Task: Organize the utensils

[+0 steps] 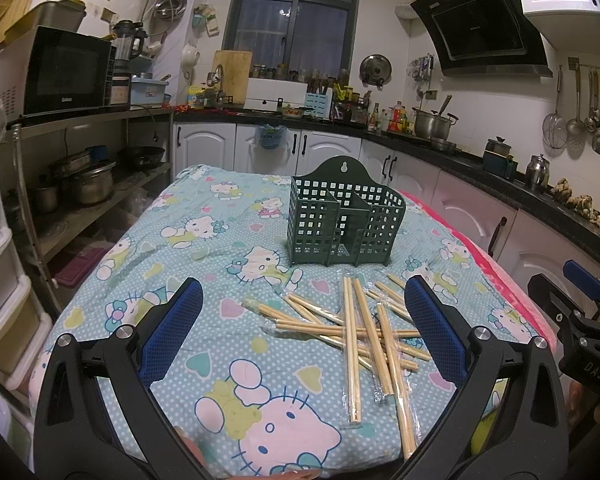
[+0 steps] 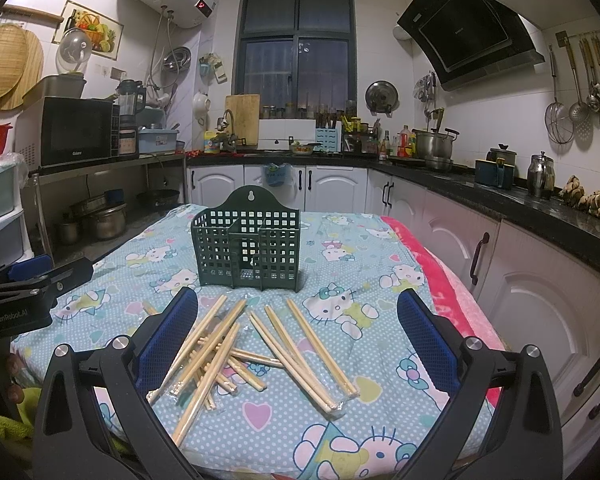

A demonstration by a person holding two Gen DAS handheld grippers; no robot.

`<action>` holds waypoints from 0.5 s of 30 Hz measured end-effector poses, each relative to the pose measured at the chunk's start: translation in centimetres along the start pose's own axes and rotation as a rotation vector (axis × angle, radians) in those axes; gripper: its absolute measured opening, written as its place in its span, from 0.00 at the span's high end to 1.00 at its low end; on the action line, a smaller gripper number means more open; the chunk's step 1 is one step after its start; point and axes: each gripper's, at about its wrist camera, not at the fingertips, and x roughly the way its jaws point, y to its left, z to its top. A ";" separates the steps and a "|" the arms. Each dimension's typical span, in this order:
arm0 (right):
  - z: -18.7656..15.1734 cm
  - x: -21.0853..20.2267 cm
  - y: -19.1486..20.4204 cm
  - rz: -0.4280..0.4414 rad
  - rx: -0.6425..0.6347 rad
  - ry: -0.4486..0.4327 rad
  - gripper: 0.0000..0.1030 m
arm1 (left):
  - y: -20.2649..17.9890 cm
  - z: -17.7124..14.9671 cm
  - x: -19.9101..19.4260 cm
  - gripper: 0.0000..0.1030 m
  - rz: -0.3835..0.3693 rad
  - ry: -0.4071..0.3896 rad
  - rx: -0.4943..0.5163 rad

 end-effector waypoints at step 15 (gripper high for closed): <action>0.1 0.0 0.3 0.011 -0.008 0.002 0.06 | -0.9 1.0 -0.3 0.09 -0.004 0.019 -0.006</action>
